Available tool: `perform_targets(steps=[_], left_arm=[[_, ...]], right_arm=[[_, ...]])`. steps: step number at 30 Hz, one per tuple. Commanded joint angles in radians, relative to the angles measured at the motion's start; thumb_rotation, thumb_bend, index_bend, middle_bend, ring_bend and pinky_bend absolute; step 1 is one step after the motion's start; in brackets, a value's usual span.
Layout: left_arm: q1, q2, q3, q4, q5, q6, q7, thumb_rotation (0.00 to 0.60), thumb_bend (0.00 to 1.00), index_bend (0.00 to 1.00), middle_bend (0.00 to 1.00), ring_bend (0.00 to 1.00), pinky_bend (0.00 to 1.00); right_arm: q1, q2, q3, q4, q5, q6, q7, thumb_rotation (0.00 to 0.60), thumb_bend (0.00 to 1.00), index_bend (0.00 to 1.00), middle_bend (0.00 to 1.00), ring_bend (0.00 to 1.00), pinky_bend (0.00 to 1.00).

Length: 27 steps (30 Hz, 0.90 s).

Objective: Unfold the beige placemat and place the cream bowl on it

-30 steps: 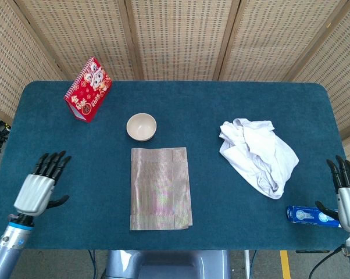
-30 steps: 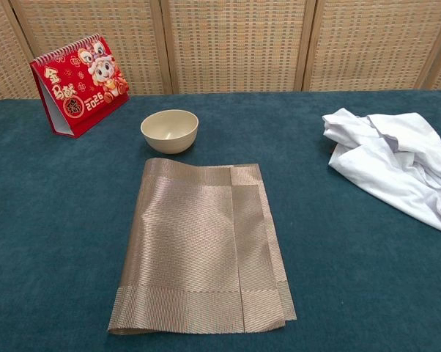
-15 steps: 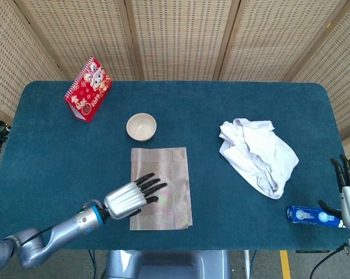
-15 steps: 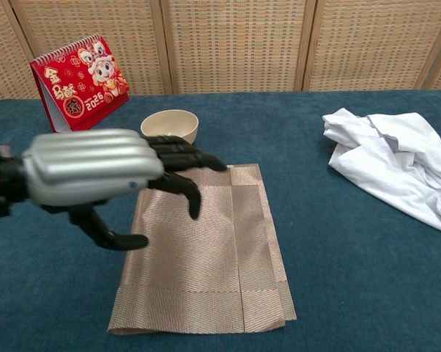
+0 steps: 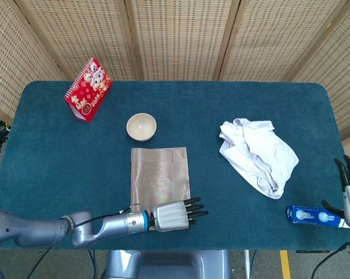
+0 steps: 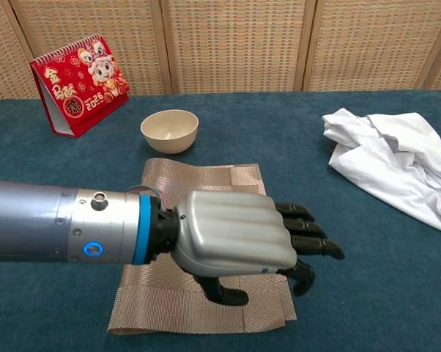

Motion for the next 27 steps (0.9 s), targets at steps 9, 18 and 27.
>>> perform_targets(steps=[9,18,27], left_arm=[[-0.027,-0.108,0.055,0.115,-0.002,0.010,0.021,0.600,0.37,0.32,0.00,0.00,0.00],[-0.032,-0.143,0.056,0.149,-0.034,0.020,0.061,0.600,0.37,0.31,0.00,0.00,0.00],[-0.041,-0.161,0.066,0.159,-0.059,0.019,0.084,0.600,0.37,0.34,0.00,0.00,0.00]], right_arm=[[-0.001,-0.001,0.004,0.009,0.014,-0.005,0.002,0.600,0.00,0.03,0.00,0.00,0.00],[-0.004,0.001,0.007,0.008,0.018,0.001,0.007,0.600,0.00,0.03,0.00,0.00,0.00],[-0.005,0.004,0.009,0.007,0.020,0.001,0.016,0.600,0.00,0.04,0.00,0.00,0.00]])
